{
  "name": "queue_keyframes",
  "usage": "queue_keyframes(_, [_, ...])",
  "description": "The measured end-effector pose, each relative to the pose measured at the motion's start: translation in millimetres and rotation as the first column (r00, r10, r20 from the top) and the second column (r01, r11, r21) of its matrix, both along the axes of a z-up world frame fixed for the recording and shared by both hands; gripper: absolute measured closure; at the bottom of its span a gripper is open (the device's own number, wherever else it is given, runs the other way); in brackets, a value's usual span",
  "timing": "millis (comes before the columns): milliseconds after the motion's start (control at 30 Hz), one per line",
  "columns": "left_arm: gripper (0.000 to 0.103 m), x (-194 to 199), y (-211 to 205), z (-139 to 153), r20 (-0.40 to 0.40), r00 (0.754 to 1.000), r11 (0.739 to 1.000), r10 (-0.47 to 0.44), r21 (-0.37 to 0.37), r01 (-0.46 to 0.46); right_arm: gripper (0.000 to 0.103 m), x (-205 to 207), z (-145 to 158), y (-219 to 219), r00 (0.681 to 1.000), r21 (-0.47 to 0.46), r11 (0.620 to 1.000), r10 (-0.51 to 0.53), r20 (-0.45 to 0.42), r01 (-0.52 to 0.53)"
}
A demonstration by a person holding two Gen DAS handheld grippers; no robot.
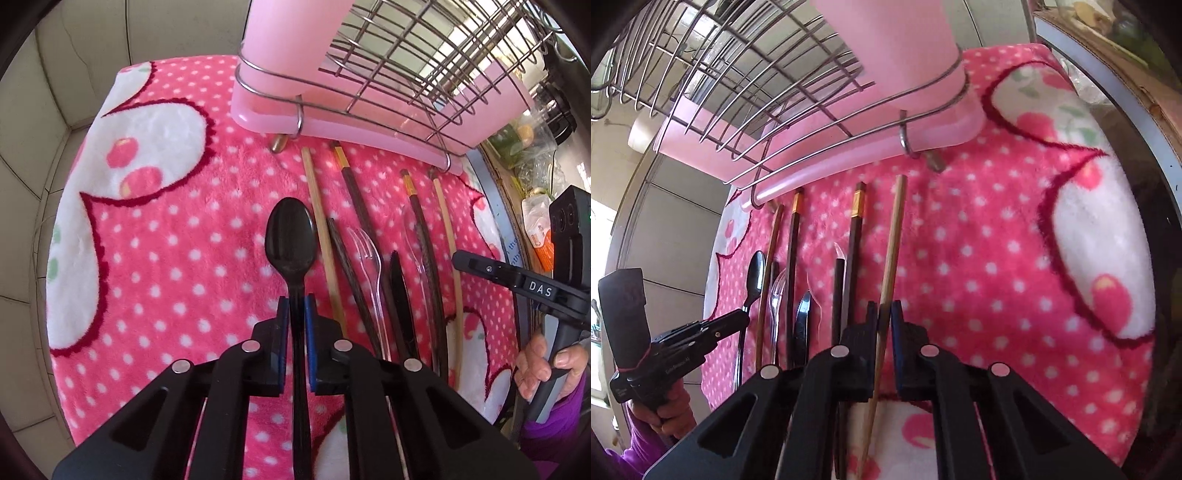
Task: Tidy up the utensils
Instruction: 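Lower the left tool and close it on the black spoon handle, then close the right tool on a wooden chopstick while the left tool holds the spoon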
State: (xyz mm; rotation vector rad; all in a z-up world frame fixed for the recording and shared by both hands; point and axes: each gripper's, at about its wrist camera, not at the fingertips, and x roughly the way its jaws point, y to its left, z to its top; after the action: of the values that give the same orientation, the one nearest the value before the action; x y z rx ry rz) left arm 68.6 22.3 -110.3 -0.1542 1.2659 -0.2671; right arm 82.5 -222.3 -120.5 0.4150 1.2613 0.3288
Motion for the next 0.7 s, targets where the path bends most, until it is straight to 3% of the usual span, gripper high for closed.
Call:
queue_keyframes(267, [0.085,18,-5,-7,-0.113,0.993,1.0,-0.015,0.004,0.015,0.096,16,-6,28,0.996,-0.037,0.995,0.09,-0.025,-0.09])
queue_keyframes(300, [0.085,19,-5,-8,-0.123,0.992,1.0,-0.01,0.003,0.011,0.096,17,-7,30,0.996,-0.039,0.995,0.087,-0.029,-0.088])
queue_keyframes(367, [0.096,20,-3,-6,-0.124,0.992,1.0,0.006,0.011,-0.005,0.097,15,-7,28,0.996,-0.039,0.996,0.079,-0.029,-0.081])
queue_keyframes(567, [0.096,16,13,0,-0.161,0.976,0.984,0.144,-0.081,-0.159,0.097,9,-5,11,0.999,-0.038,0.999,0.014,-0.052,-0.016])
queue_keyframes(700, [0.096,16,10,-9,-0.177,0.973,0.985,0.149,-0.058,-0.162,0.088,9,-10,14,0.996,-0.045,0.998,0.039,-0.075,-0.042])
